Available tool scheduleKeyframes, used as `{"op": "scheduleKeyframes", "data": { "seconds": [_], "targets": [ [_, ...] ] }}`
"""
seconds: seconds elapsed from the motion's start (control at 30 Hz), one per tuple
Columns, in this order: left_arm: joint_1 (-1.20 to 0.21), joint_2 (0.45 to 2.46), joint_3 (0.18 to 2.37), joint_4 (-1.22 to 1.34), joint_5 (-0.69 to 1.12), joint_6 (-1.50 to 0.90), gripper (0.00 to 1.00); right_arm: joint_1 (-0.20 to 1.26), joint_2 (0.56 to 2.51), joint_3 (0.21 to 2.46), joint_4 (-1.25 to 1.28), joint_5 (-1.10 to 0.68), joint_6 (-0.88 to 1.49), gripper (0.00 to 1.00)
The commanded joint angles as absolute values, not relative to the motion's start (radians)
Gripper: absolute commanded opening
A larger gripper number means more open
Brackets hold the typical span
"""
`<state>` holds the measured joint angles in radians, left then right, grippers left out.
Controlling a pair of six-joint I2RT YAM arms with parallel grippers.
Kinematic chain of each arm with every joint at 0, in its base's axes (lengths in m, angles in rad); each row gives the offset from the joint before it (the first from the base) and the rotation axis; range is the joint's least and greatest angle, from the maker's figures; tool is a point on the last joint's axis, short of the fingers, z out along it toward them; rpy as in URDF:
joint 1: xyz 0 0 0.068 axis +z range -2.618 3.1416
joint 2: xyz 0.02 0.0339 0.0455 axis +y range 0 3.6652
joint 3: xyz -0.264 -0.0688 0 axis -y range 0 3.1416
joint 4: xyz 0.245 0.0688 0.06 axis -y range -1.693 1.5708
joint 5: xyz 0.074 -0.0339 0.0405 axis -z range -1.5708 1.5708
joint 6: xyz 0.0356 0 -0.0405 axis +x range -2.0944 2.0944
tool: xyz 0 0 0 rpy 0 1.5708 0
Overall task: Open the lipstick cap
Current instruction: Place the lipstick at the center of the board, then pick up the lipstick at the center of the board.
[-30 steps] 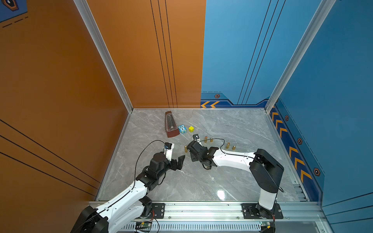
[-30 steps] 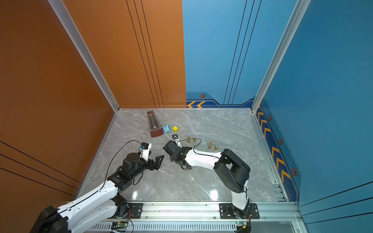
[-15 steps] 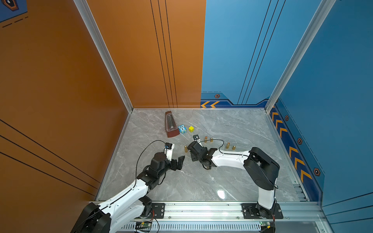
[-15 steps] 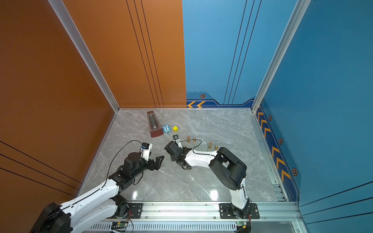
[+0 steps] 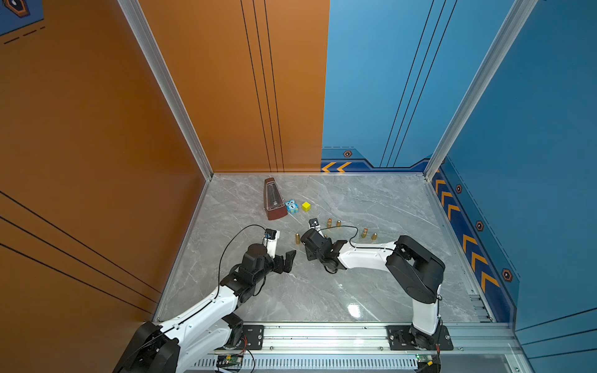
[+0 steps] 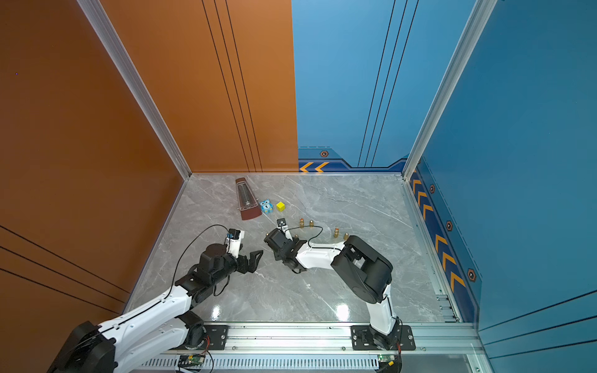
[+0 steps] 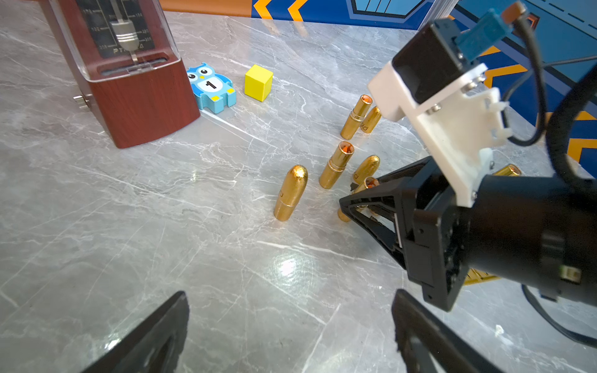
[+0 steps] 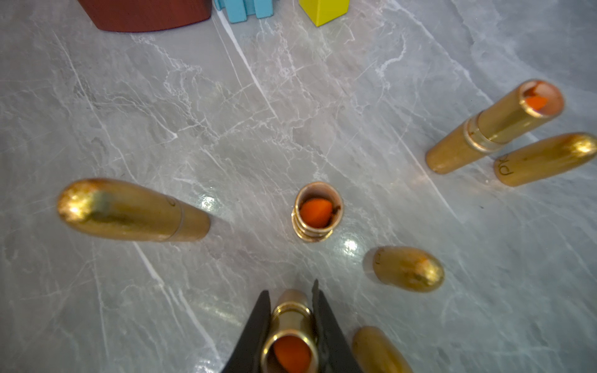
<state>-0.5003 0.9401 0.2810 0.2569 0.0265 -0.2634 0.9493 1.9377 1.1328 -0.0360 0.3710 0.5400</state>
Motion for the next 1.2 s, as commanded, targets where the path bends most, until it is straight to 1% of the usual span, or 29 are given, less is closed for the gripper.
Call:
{"op": "scheduleKeyframes", "data": {
  "seconds": [0.0, 0.37, 0.6, 0.7, 0.83, 0.93, 1.03, 1.17],
  "targets": [
    [-0.491, 0.945, 0.301, 0.249, 0.040, -0.273, 0.98, 0.953, 1.945, 1.101, -0.053, 0.371, 0.551, 0.23],
    [-0.491, 0.942, 0.303, 0.250, 0.044, -0.275, 0.99, 0.954, 1.934, 1.109, -0.060, 0.366, 0.549, 0.32],
    [-0.491, 0.940, 0.308, 0.249, 0.043, -0.269, 0.99, 0.960, 1.885, 1.115, -0.083, 0.354, 0.545, 0.39],
    [-0.489, 0.934, 0.311, 0.249, 0.043, -0.264, 0.99, 0.968, 1.855, 1.134, -0.138, 0.362, 0.546, 0.43],
    [-0.485, 0.924, 0.314, 0.249, 0.042, -0.261, 0.99, 0.988, 1.803, 1.155, -0.216, 0.406, 0.559, 0.47],
    [-0.479, 0.911, 0.311, 0.248, 0.035, -0.262, 0.99, 0.989, 1.766, 1.182, -0.273, 0.401, 0.582, 0.50],
    [-0.473, 0.893, 0.306, 0.238, 0.018, -0.267, 0.99, 0.999, 1.762, 1.242, -0.352, 0.403, 0.594, 0.53],
    [-0.458, 0.861, 0.301, 0.210, -0.024, -0.283, 0.99, 0.995, 1.803, 1.338, -0.425, 0.348, 0.606, 0.57]
  ]
}}
